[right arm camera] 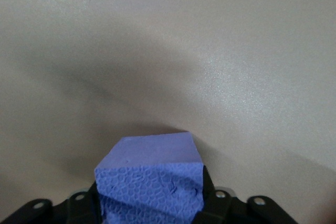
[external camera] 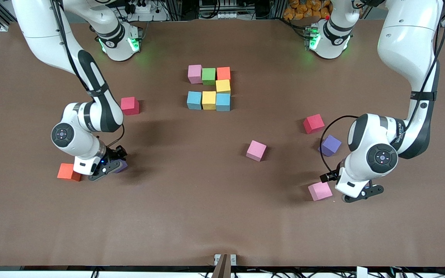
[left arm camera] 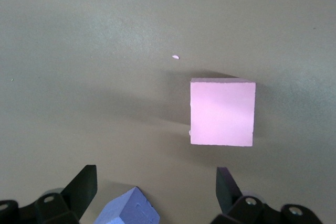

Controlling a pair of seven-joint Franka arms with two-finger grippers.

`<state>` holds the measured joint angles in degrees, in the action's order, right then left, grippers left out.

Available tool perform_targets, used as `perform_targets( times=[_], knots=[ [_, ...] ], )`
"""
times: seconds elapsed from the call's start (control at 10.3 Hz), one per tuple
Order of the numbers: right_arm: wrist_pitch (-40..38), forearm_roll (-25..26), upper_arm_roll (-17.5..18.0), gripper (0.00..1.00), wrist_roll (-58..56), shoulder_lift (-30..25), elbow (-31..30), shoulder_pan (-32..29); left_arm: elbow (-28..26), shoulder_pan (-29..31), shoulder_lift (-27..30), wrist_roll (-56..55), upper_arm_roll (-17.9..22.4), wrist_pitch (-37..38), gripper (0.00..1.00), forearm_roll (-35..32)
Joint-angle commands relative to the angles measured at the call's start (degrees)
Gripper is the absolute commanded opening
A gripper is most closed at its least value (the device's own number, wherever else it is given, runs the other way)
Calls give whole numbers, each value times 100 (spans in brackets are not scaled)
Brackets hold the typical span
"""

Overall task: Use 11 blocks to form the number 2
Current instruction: 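Carry the purple cube to the block figure with the right gripper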

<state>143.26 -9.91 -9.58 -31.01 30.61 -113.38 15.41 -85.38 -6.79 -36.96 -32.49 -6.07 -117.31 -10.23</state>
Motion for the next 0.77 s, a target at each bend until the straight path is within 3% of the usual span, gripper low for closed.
perform_targets(
  times=[0.0,0.19,0.39,0.68],
  knots=[
    [-44,-116,9,30,-72,25,141,-20,118,-7,-57,-38,71,-72,100,-181],
    [-61,-108,9,27,-72,-107,97,-20,118,-15,-57,-30,193,-99,100,-181],
    [-105,-116,9,27,364,-624,-148,93,118,-85,-57,-73,211,-99,100,-190],
    [-114,-116,9,27,2645,-1029,-377,908,109,-103,-84,-108,211,-125,100,-286]
  ],
)
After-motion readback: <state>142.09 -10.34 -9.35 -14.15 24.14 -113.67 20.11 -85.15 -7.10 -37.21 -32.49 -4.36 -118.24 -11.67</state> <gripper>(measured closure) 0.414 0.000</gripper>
